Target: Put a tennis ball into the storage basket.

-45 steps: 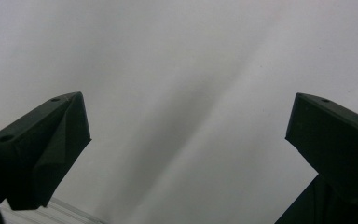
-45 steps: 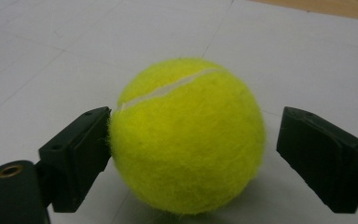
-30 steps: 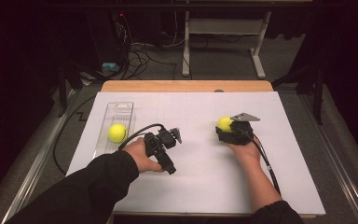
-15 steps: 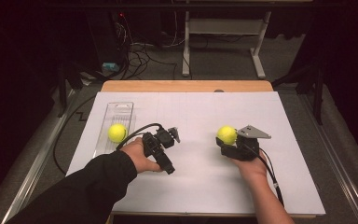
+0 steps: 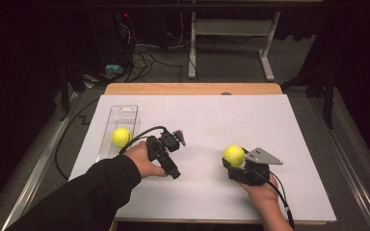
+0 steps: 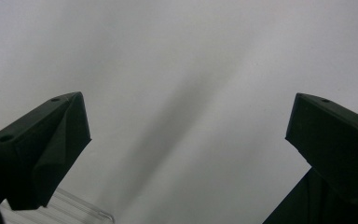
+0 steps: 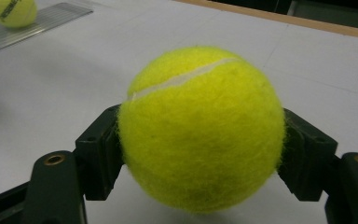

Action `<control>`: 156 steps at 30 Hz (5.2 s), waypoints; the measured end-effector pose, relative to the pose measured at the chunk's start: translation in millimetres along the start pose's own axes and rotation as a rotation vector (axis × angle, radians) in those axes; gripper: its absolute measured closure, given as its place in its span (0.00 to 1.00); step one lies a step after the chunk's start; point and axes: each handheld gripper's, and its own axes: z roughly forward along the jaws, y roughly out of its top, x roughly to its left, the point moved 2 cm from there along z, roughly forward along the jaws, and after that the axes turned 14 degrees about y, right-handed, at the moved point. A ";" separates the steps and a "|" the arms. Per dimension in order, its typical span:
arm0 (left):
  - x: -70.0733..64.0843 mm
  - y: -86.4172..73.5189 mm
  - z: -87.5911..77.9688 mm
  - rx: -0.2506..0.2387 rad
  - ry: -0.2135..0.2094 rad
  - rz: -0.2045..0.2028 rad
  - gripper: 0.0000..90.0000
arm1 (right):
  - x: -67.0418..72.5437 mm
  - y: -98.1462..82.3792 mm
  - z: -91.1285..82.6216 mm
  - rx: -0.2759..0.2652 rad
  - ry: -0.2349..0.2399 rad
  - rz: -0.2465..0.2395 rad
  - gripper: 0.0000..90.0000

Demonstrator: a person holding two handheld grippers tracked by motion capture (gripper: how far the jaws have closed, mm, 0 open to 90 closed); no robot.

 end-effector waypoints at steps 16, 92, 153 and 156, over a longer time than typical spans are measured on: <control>-3.5 7.6 -24.6 -0.024 0.023 0.006 0.01 | 45.3 -7.9 4.0 0.005 0.122 -0.075 0.30; -47.4 48.2 -5.5 -0.029 -0.153 0.060 0.29 | 90.3 1.4 41.7 -0.074 0.256 -0.124 0.05; 122.9 -108.4 -31.1 0.094 0.058 -0.354 0.29 | -35.0 -44.6 -75.6 -0.099 -0.120 0.032 0.00; 123.4 -111.2 -26.2 0.104 0.052 -0.355 0.29 | -35.7 -45.3 -77.0 -0.099 -0.122 0.034 0.00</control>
